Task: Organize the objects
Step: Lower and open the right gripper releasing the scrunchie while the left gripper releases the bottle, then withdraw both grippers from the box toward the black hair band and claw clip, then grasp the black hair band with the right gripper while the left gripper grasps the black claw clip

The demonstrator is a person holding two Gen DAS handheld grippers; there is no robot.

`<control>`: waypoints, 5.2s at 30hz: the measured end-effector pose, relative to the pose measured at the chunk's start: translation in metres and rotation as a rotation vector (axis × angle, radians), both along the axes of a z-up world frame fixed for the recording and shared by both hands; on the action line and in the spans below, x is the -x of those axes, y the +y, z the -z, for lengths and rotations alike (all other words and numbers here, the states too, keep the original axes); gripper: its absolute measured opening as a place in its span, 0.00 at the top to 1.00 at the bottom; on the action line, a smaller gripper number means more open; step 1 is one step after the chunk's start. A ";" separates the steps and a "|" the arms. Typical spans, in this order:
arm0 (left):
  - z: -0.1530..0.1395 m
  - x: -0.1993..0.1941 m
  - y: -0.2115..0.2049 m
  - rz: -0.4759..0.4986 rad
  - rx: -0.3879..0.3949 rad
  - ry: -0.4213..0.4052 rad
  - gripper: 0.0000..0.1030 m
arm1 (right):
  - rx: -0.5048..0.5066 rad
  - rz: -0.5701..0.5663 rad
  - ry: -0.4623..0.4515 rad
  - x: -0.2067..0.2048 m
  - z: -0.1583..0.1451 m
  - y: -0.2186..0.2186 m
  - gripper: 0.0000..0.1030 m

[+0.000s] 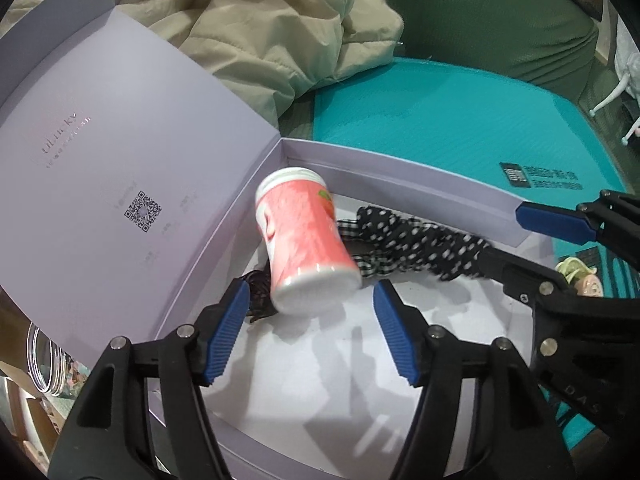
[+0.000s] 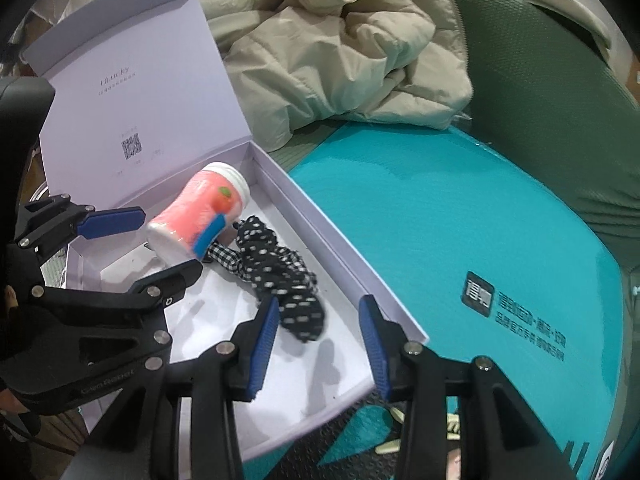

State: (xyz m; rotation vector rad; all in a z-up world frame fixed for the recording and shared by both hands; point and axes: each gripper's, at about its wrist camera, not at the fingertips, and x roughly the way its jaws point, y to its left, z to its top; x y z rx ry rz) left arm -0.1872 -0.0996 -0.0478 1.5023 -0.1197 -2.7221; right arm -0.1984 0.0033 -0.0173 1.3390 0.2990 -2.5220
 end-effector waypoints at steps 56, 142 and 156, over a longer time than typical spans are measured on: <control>-0.046 -0.068 0.107 0.220 -0.151 0.165 0.22 | 0.037 0.248 0.155 -0.116 -0.038 0.124 0.47; 0.048 -0.114 0.210 0.575 -0.161 -0.038 0.32 | 0.095 0.366 -0.046 -0.185 0.047 0.205 0.57; 0.046 -0.126 0.226 0.645 -0.112 0.016 0.69 | 0.130 0.378 -0.056 -0.207 0.053 0.203 0.57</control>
